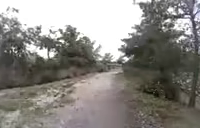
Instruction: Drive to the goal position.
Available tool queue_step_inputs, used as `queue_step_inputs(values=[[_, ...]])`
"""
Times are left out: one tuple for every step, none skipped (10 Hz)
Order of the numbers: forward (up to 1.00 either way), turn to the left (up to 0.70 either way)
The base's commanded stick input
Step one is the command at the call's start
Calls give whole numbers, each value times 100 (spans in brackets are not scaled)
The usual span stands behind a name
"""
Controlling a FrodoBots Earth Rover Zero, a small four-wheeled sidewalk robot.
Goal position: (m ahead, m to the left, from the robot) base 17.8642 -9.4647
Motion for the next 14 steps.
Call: queue_step_inputs(values=[[100,0],[100,0],[100,0],[100,0],[100,0],[100,0],[100,0],[100,0],[100,0],[100,0],[100,0],[100,0],[100,0],[100,0]])
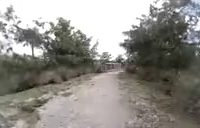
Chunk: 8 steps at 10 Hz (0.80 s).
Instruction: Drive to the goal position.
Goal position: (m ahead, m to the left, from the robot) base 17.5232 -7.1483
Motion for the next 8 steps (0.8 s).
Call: queue_step_inputs(values=[[100,0],[100,0],[100,0],[100,0],[100,0],[100,0],[100,0],[100,0]])
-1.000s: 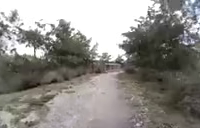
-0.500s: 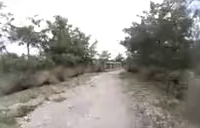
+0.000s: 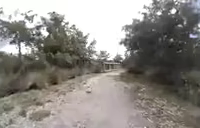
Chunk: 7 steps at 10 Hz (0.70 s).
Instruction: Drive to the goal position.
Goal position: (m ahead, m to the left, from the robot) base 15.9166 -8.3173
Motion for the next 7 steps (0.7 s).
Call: queue_step_inputs(values=[[100,0],[100,0],[100,0],[100,0],[100,0],[100,0],[100,0]])
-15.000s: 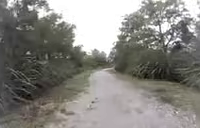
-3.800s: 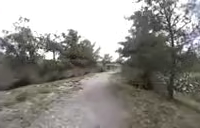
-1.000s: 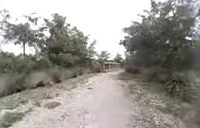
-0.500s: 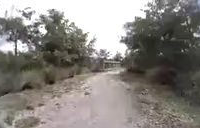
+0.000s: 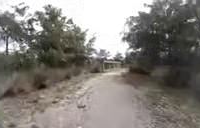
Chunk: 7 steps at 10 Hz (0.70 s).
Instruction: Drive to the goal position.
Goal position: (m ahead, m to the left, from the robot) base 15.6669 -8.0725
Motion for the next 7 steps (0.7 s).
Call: queue_step_inputs(values=[[100,0],[100,0],[100,0],[100,0],[100,0],[100,0],[100,0]])
